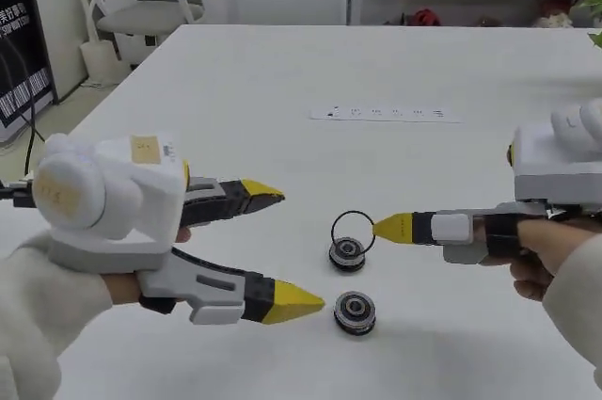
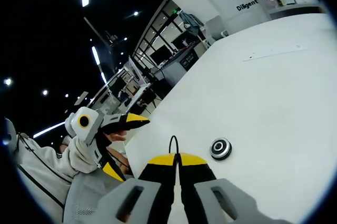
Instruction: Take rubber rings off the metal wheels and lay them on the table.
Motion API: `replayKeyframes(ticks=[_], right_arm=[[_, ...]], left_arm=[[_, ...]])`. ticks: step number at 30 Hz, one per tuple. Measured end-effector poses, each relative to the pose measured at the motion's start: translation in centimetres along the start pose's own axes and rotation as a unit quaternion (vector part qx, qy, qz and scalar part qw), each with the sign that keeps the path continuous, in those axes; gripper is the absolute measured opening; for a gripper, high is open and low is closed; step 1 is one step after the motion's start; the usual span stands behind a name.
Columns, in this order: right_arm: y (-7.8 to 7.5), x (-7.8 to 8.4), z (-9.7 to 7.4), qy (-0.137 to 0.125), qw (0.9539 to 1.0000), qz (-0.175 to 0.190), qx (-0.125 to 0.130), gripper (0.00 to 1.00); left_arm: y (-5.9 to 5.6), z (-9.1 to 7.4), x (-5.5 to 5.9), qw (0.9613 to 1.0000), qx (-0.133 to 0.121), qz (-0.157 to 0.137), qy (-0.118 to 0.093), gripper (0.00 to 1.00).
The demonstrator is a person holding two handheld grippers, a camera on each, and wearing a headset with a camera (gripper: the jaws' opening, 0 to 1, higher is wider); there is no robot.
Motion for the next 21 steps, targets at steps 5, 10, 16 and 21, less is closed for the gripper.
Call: replayKeyframes(ticks=[5,10,16,21], right_arm=[[0.7,-0.1,0.5,0.003,0.9999,-0.006,-0.010,0.00],[1.2,0.1,1.0,0.009,0.9998,-0.015,-0.014,0.00],[1.8,0.7,1.8,0.023,0.9992,-0.024,-0.020,0.00],[2.3,1.6,2.7,0.044,0.9981,-0.031,-0.028,0.00]], left_arm=[[0.5,-1.2,0.5,0.9996,-0.014,-0.023,-0.004,0.78],[0.7,-1.7,1.2,0.9991,-0.032,-0.029,-0.001,0.89],[0.6,-2.0,1.8,0.9989,-0.033,-0.033,0.005,0.93],[0.2,-2.7,2.2,0.9984,-0.027,-0.049,-0.003,1.00]])
Point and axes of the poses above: the centre of the closed fingertips' face, and the gripper's own axes: z roughly forward along the fingers, y roughly to its left, x roughly out of its underside, the point moved 3 cm from there along -z, roughly backward along the fingers, and after that the axes turned 13 degrees about -x, right-handed, at the moved point
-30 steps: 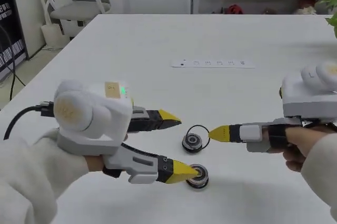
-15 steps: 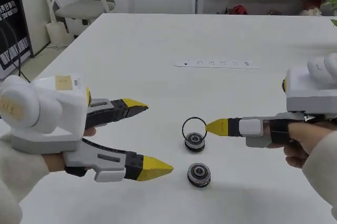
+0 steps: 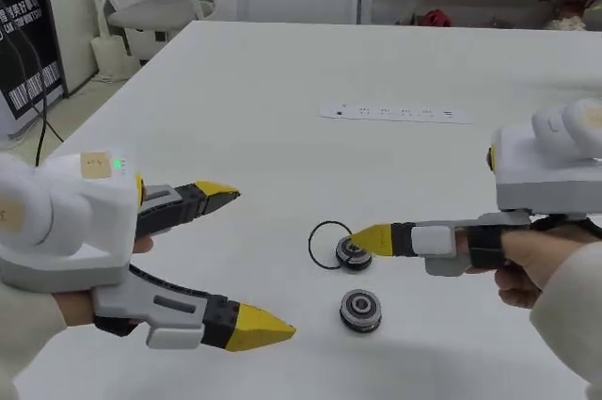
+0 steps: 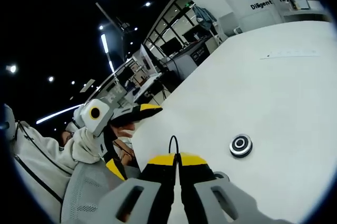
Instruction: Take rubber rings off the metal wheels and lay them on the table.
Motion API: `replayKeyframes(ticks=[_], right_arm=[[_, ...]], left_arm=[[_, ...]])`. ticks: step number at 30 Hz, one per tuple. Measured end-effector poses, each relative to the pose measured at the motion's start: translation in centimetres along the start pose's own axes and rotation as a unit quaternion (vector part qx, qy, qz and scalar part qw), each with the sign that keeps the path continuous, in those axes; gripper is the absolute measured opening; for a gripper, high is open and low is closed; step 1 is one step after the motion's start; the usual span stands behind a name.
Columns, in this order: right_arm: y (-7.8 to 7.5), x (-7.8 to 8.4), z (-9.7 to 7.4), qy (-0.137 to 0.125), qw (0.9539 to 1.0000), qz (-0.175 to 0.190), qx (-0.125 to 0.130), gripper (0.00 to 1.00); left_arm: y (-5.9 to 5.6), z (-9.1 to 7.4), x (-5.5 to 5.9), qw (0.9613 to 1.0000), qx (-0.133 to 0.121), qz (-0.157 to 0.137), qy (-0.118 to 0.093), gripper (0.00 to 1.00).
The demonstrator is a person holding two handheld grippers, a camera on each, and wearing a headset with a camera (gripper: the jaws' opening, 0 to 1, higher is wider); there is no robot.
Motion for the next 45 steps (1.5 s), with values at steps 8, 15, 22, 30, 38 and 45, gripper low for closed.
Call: replayKeyframes(ticks=[8,15,22,30,38,45], right_arm=[[0.5,1.0,1.1,0.023,0.9997,-0.002,-0.010,0.00],[0.5,2.1,2.0,0.045,0.9989,-0.007,-0.013,0.00],[-0.4,3.6,3.0,0.058,0.9982,0.006,-0.015,0.00],[-1.5,4.8,3.7,0.067,0.9975,0.021,-0.003,0.00],[-2.3,5.5,4.0,0.068,0.9971,0.035,0.004,0.00],[-2.7,6.4,4.3,0.084,0.9959,0.031,0.014,0.00]], left_arm=[[-0.2,-0.1,0.5,1.0000,0.004,-0.002,0.006,1.00],[-0.1,0.1,1.8,0.9997,0.005,-0.012,0.022,1.00],[-0.2,0.3,2.4,0.9993,0.005,-0.009,0.036,1.00],[-0.4,0.3,2.8,0.9990,0.011,-0.006,0.044,0.99],[-0.5,0.4,3.2,0.9986,0.015,-0.006,0.051,0.99],[-0.6,0.4,3.5,0.9982,0.018,-0.004,0.058,0.99]])
Point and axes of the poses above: the centre of the closed fingertips' face, and the gripper's own axes: z roughly forward along the fingers, y roughly to its left, x roughly out of its underside, the point moved 3 cm from there along -z, roughly backward along the fingers, and after that the axes turned 13 degrees about -x, right-handed, at the moved point
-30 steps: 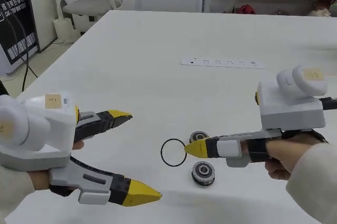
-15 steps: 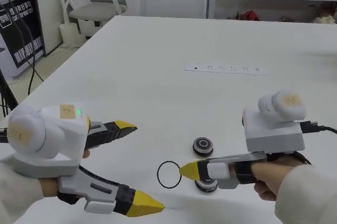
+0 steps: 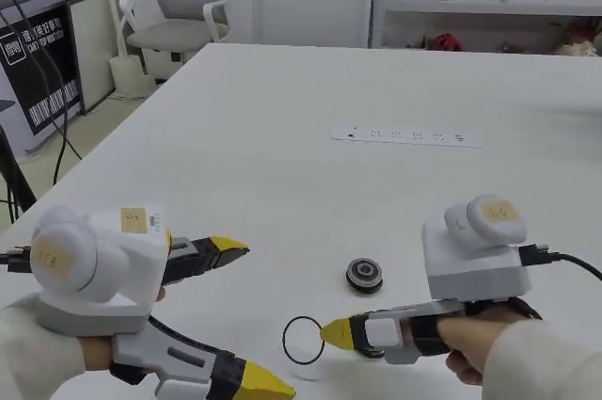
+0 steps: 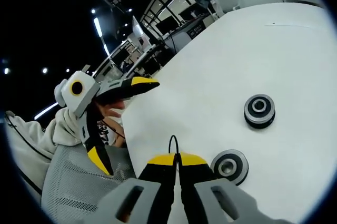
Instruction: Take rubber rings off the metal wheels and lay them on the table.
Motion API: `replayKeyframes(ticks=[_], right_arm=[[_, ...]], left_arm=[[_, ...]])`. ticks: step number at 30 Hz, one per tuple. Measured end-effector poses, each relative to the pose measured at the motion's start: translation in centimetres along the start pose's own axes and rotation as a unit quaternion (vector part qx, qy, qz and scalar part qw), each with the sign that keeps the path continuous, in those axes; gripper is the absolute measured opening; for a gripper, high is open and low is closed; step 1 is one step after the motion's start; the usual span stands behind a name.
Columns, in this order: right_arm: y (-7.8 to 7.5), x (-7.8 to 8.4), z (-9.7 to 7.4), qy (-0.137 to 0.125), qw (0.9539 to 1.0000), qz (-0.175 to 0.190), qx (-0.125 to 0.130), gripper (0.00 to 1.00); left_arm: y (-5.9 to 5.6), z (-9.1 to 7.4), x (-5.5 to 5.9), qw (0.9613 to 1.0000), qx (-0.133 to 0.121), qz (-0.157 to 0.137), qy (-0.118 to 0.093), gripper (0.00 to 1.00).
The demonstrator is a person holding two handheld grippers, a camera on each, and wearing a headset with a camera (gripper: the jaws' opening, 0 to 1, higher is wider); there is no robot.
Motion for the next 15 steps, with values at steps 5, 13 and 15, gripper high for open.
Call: replayKeyframes(ticks=[5,13,15], right_arm=[[-0.25,0.86,0.31,0.012,0.9999,-0.004,0.006,0.00],[-0.53,0.92,0.58,0.005,0.9998,-0.015,0.008,0.00],[-0.80,1.02,0.55,0.006,0.9997,-0.020,0.016,0.00]], left_arm=[[-0.11,0.02,0.20,1.0000,0.003,0.001,0.004,0.99],[-0.10,0.00,0.37,1.0000,0.003,0.001,0.008,0.98],[-0.12,-0.01,0.40,1.0000,0.003,0.000,0.009,0.98]])
Point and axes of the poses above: the centre of the closed fingertips' face, and the gripper's own axes: z roughly forward along the fingers, y roughly to its left, x roughly out of its underside, the point moved 3 cm from there along -z, roughly backward along the fingers, and after that the axes turned 13 degrees about -x, right-handed, at the moved point
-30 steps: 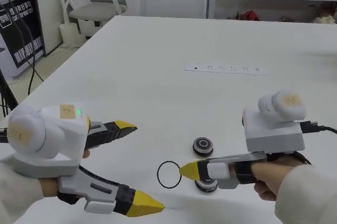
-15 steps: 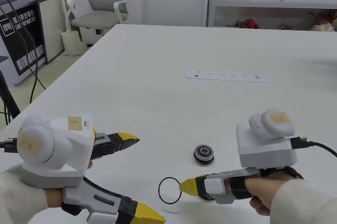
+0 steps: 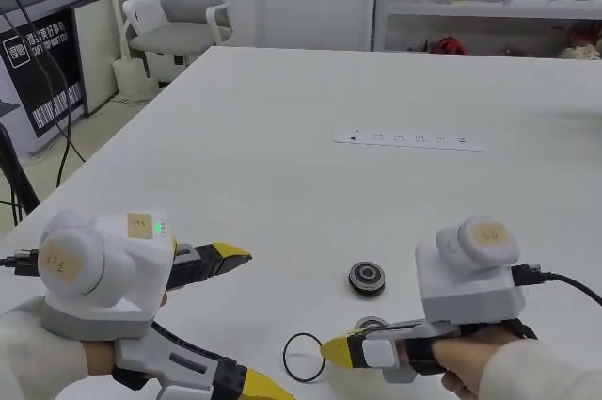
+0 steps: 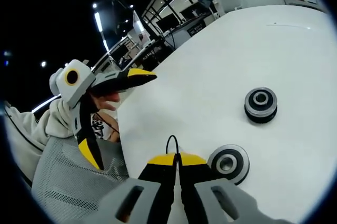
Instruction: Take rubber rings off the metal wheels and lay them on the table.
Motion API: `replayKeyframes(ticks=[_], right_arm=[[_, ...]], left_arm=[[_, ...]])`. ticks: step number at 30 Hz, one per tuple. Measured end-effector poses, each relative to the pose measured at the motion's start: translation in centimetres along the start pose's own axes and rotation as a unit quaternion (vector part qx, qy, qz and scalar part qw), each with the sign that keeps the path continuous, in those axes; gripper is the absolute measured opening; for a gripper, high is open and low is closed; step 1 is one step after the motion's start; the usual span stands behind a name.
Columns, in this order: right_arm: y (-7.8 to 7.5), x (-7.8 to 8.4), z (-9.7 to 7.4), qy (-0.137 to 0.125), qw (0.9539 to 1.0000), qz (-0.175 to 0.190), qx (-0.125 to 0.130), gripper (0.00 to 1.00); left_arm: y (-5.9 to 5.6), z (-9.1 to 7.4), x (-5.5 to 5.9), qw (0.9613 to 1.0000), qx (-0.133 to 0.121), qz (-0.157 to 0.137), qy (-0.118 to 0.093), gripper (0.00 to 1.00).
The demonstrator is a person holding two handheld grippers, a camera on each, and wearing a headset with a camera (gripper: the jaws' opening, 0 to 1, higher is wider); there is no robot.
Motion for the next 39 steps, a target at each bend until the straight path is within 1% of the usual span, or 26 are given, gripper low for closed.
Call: replayKeyframes(ticks=[4,9,12,18,20,23,26,29,33,36,39], right_arm=[[-0.2,0.0,0.0,-0.002,1.0000,-0.006,0.004,0.00],[-0.4,0.2,0.0,0.004,0.9998,-0.014,0.009,0.00],[-0.4,0.2,0.0,0.001,0.9998,-0.019,0.006,0.00],[-0.4,0.2,0.1,0.007,0.9997,-0.025,0.005,0.00],[-0.2,0.1,0.2,0.006,0.9996,-0.029,-0.001,0.03],[-0.2,0.0,0.2,0.010,0.9992,-0.038,0.002,0.03],[-0.1,0.0,0.1,0.014,0.9989,-0.044,0.002,0.04],[0.0,-0.1,0.1,0.019,0.9982,-0.057,0.005,0.04],[0.1,-0.4,-0.1,0.018,0.9976,-0.067,0.006,0.07],[0.1,-0.8,-0.4,0.015,0.9965,-0.081,0.014,0.10],[0.1,-1.2,-0.8,0.009,0.9963,-0.083,0.017,0.11]], left_arm=[[0.0,0.0,0.1,1.0000,0.000,0.000,0.001,0.98],[-0.1,0.0,0.2,1.0000,0.002,0.001,0.005,0.98],[-0.2,0.0,0.2,1.0000,0.002,0.001,0.006,0.98],[-0.3,0.0,0.3,0.9999,0.005,0.001,0.009,0.98],[-0.3,0.0,0.3,0.9999,0.005,0.000,0.009,0.97],[-0.3,0.0,0.3,0.9999,0.005,0.000,0.009,0.97],[-0.4,0.0,0.5,0.9999,0.008,0.000,0.014,0.97],[-0.4,0.0,0.6,0.9998,0.009,0.001,0.016,0.97],[-0.5,0.0,0.6,0.9998,0.011,-0.003,0.018,0.97],[-0.6,-0.1,0.7,0.9997,0.014,-0.004,0.020,0.97],[-0.6,-0.1,0.7,0.9997,0.015,-0.003,0.021,0.97]])
Point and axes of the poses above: the centre of the closed fingertips' face, and the gripper's own axes: z roughly forward along the fingers, y roughly to its left, x roughly out of its underside, the point moved 3 cm from there along -z, roughly backward along the fingers, and after that the axes turned 13 degrees about -x, right-handed, at the moved point
